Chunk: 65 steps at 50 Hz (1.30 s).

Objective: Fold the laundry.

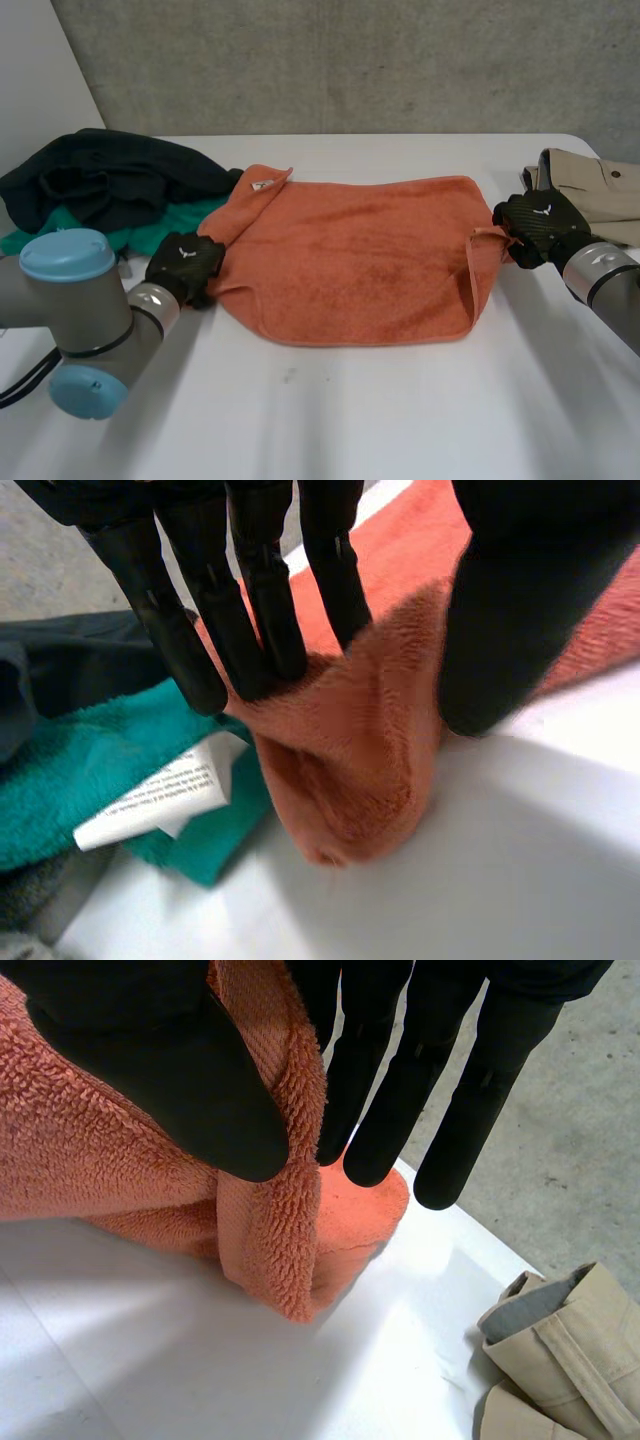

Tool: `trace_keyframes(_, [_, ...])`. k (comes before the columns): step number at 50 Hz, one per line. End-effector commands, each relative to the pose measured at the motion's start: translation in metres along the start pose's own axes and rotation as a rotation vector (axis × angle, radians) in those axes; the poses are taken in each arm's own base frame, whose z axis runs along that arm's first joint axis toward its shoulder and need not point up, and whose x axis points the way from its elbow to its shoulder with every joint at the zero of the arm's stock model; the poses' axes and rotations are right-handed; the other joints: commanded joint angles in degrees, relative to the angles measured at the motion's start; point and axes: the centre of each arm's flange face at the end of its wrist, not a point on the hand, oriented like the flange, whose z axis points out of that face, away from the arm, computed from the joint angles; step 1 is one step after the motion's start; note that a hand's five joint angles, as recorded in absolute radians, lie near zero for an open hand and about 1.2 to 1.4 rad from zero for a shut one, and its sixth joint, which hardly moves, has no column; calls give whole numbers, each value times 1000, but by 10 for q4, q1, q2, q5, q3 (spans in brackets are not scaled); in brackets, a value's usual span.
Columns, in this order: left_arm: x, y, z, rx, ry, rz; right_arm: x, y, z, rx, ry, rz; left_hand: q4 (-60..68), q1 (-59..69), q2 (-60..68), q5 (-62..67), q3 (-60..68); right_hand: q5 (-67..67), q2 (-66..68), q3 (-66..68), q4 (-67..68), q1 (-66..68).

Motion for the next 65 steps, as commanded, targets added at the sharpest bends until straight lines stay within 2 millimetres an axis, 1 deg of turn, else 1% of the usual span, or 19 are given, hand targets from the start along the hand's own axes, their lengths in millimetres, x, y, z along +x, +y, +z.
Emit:
trace_keyframes(1, [-8, -11, 9, 59, -33, 6, 1, -2, -2, -21, -8, 9, 264, 246, 260, 268, 262, 28, 34, 25, 21, 67])
trace_keyframes(2, [-8, -11, 9, 59, -33, 7, 3, -1, -3, -35, -10, 15, 278, 260, 274, 282, 276, -234, -228, -237, -242, -195])
trace_keyframes(4, [-7, -11, 9, 61, -32, 8, 9, -5, -6, -43, -1, 13, 280, 262, 276, 284, 278, -380, -373, -383, -387, -340])
trace_keyframes(8, [-6, -12, 5, 62, -29, 9, 20, -22, -19, -40, 0, -45, 275, 257, 271, 279, 273, -404, -397, -407, -411, -364])
trace_keyframes(12, [-7, -16, 1, 70, -33, 11, 12, -30, -31, -24, -58, -172, 270, 252, 265, 274, 268, -402, -395, -405, -409, -363])
trace_keyframes(22, [-11, -21, -1, 81, -42, 9, -28, -6, -60, -20, -250, -463, 266, 248, 262, 270, 264, -395, -389, -398, -403, -356])
trace_keyframes(32, [-14, -19, 0, 75, -49, 4, -45, 18, -69, -59, -313, -573, 271, 253, 267, 275, 269, -328, -321, -331, -335, -289])
trace_keyframes(34, [-15, -19, 0, 73, -53, 4, -45, 24, -66, -65, -315, -567, 290, 272, 286, 294, 288, -161, -154, -164, -168, -121])
trace_keyframes(36, [-16, -19, 0, 74, -55, 3, -43, 25, -63, -55, -303, -568, 303, 285, 299, 307, 301, 119, 126, 116, 112, 158])
trace_keyframes(38, [-17, -19, -1, 64, -65, 4, -39, 24, -59, -31, -264, -581, 303, 285, 299, 307, 301, 121, 127, 118, 113, 160])
trace_keyframes(42, [-20, -29, -7, 77, -74, 14, -24, -1, -61, 20, -162, -564, 303, 285, 299, 307, 301, 121, 127, 118, 113, 160])
trace_keyframes(46, [-29, -50, -31, 77, -94, 17, -2, -40, -69, 81, -39, -451, 303, 285, 299, 307, 301, 121, 127, 118, 113, 160])
trace_keyframes(48, [-41, -78, -54, 123, -121, 26, 14, -52, -73, 82, 28, -415, 303, 285, 299, 307, 301, 121, 127, 118, 113, 160])
trace_keyframes(49, [-41, -79, -54, 124, -121, 26, 19, -54, -75, 76, 48, -411, 303, 285, 299, 307, 301, 121, 127, 118, 113, 160])
trace_keyframes(50, [-49, -98, -70, 165, -143, 32, 30, -64, -82, 62, 100, -417, 303, 285, 299, 307, 301, 121, 127, 118, 113, 160])
trace_keyframes(53, [-57, -121, -90, 221, -169, 36, 54, -87, -96, 35, 201, -422, 303, 285, 299, 307, 301, 121, 127, 118, 113, 160])
trace_keyframes(59, [-69, -167, -145, 328, -209, 53, 71, -124, -124, -35, 255, -391, 303, 285, 299, 307, 301, 121, 127, 118, 113, 160])
trace_keyframes(61, [-68, -167, -154, 315, -199, 52, 66, -125, -130, -82, 203, -349, 303, 285, 299, 307, 301, 121, 127, 118, 113, 160])
trace_keyframes(65, [-60, -149, -147, 233, -159, 44, 55, -114, -130, -160, 113, -289, 303, 285, 299, 307, 301, 121, 127, 118, 113, 160])
